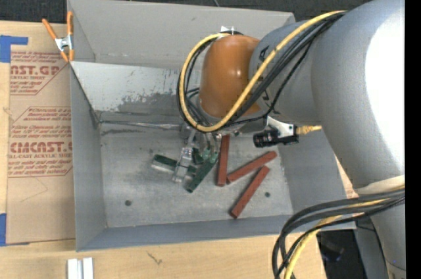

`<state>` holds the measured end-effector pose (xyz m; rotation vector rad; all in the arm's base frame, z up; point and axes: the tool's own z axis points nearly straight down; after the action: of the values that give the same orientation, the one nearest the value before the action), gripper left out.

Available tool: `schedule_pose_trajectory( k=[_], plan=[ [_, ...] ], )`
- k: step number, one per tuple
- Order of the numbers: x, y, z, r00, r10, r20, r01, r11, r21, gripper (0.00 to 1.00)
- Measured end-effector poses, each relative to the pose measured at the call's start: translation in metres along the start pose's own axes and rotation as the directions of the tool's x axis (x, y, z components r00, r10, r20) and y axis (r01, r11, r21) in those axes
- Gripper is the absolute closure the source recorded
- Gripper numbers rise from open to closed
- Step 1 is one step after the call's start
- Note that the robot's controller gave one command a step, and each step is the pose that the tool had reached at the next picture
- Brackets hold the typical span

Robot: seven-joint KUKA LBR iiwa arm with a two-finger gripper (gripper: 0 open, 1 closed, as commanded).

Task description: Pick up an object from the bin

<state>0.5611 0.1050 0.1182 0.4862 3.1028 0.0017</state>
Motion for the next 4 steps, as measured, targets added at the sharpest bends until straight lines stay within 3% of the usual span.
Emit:
schedule_pose_trajectory(
  k=[1,2,4],
  plan=[
    [0.007,-0.004,0.036,0.995,-0.103,0.002,0.103,0.995,0.000,0.00],
    [0.013,0.000,0.048,0.983,0.184,0.002,-0.184,0.983,-0.002,1.00],
    [0.014,-0.001,0.043,0.983,0.183,-0.003,-0.183,0.983,0.002,1.00]
  ],
)
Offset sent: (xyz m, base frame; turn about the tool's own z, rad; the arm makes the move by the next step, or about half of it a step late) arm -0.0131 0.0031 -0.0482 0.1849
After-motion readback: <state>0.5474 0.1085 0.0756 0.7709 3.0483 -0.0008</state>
